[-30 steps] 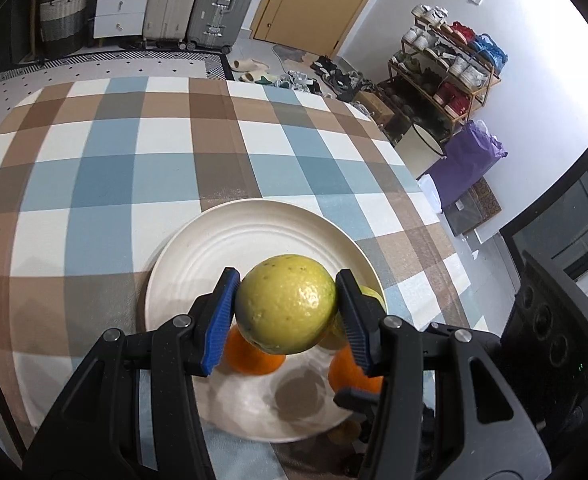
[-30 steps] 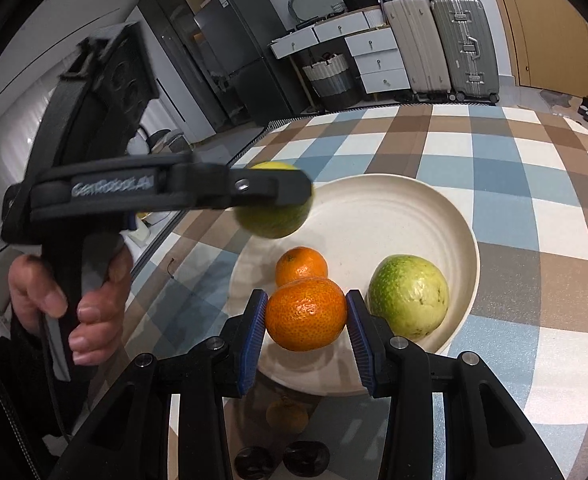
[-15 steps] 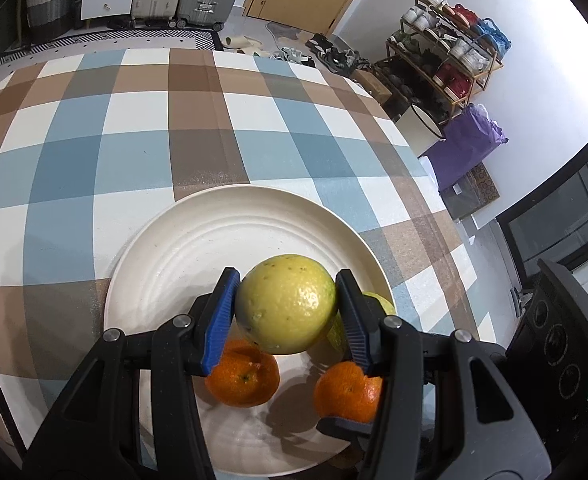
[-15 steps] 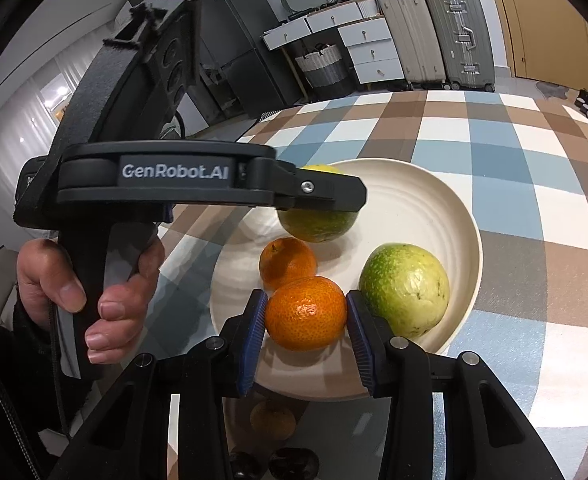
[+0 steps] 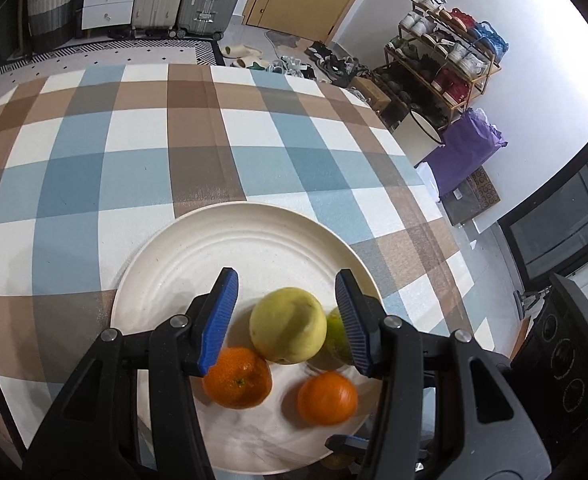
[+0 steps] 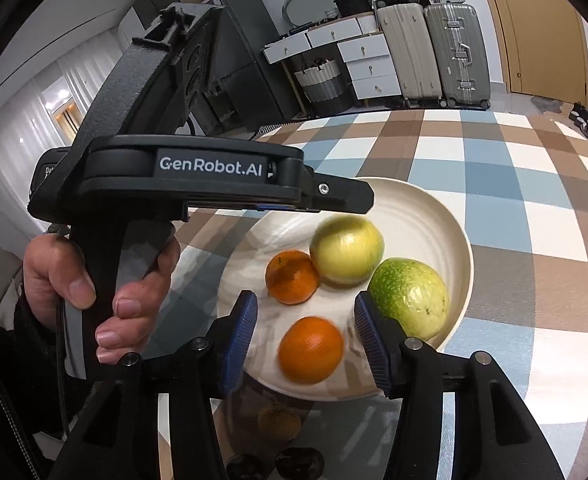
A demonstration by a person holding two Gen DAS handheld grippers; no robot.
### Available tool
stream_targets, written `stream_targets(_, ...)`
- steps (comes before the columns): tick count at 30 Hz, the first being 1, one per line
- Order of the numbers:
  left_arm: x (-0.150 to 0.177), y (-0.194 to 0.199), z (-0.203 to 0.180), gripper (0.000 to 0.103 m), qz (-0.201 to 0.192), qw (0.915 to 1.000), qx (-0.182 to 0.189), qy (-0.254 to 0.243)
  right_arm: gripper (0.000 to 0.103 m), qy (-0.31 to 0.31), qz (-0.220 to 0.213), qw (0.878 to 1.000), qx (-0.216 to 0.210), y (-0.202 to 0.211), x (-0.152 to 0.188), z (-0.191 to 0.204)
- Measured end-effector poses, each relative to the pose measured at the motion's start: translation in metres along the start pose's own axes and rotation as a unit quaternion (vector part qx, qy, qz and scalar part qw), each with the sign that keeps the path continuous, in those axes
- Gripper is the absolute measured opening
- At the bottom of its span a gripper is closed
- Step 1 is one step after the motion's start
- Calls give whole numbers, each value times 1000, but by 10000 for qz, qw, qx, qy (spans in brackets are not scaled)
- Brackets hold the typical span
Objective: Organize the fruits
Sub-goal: 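Withdraw both grippers up and away from the plate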
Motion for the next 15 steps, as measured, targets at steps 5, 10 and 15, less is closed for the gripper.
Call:
stream_targets(5, 1, 14, -4, 47, -76, 10000, -58, 1, 52, 11, -96, 10000, 20, 7, 0, 2)
stream_targets(10, 4, 31, -10, 47, -165, 9997, -173, -27, 53, 29, -222, 9997, 50, 17, -1, 5)
stream_targets(15, 12, 50, -21, 47, -263, 9990, -335, -125, 72, 30, -426, 9991, 82, 33, 1, 7)
Point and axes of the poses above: each gripper's, at about its wrist camera, not at the fingertips, and y roughly against the way its jaws point, z to its left, x to its underside, the point moved 5 cm from there along -y, roughly the way its jaws point, and after that the axes turned 14 degrees about -y, right-handed, at the moved point
